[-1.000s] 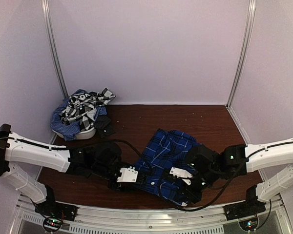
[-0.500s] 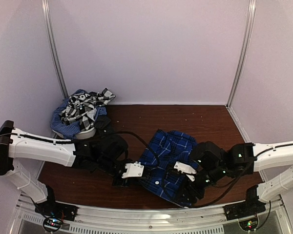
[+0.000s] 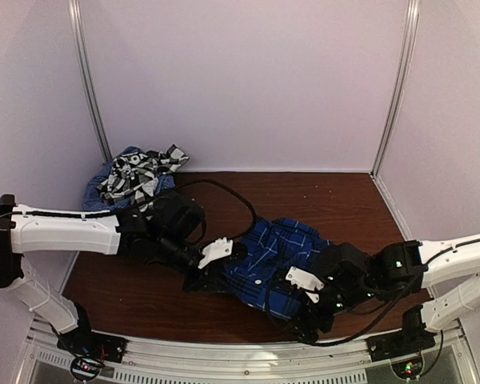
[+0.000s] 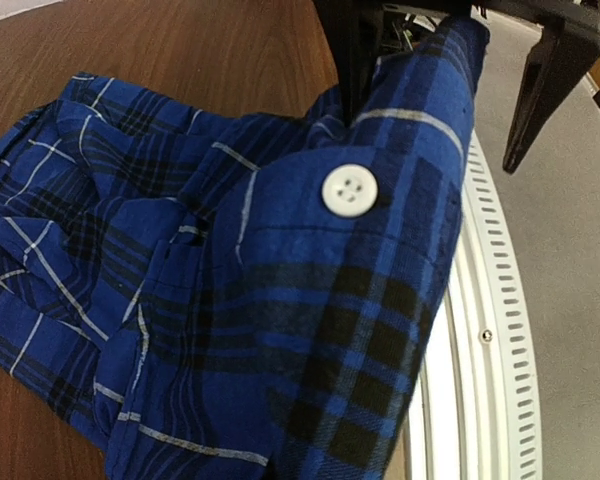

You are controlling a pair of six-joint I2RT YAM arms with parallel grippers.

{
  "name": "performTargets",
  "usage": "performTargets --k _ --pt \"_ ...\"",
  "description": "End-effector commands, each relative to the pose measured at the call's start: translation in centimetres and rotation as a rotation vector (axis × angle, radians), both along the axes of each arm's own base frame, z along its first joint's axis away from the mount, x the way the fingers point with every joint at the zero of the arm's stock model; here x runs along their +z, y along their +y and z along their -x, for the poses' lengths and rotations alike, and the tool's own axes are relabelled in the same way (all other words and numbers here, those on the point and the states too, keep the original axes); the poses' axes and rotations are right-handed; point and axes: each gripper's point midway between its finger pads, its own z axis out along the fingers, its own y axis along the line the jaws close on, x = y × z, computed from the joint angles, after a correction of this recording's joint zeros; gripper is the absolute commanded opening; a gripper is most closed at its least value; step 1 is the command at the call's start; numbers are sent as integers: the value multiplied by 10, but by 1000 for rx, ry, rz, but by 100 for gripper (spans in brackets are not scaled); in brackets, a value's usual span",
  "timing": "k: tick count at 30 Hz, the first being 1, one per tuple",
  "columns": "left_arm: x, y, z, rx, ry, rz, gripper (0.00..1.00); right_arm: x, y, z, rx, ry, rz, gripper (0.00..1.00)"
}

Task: Fold and stack the long sleeve shirts
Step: Pass from the right arm to the left, then fold the 2/3-rectangle-folded shirt at the center of the board.

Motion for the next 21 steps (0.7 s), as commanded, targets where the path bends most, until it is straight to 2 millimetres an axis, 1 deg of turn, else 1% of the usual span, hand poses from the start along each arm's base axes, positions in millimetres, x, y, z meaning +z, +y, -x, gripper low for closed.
performTargets --k 1,3,6,8,11,12,13,14,18,21 --pt "20 -6 4 -16 132 36 0 -2 0 -13 -69 -86 56 86" --pt "22 -5 9 -36 159 35 0 -5 -1 -16 -81 -111 84 80" --pt "25 -2 19 -69 204 25 0 -5 4 -15 -76 -119 84 62" --pt "24 0 25 -84 245 9 0 -4 8 -14 -75 -127 76 47" --pt "27 4 35 -102 309 5 0 -2 12 -12 -79 -136 61 18" --pt "28 5 37 -104 327 7 0 -2 14 -9 -72 -128 50 10" --pt "29 6 40 -103 344 7 0 0 15 -6 -64 -116 36 4" --pt "31 8 43 -102 363 8 0 2 17 -3 -54 -99 18 0" --pt "42 13 54 -101 443 21 0 15 24 15 -7 -5 -81 0" --pt "49 12 53 -90 455 29 0 26 27 18 14 70 -150 0"
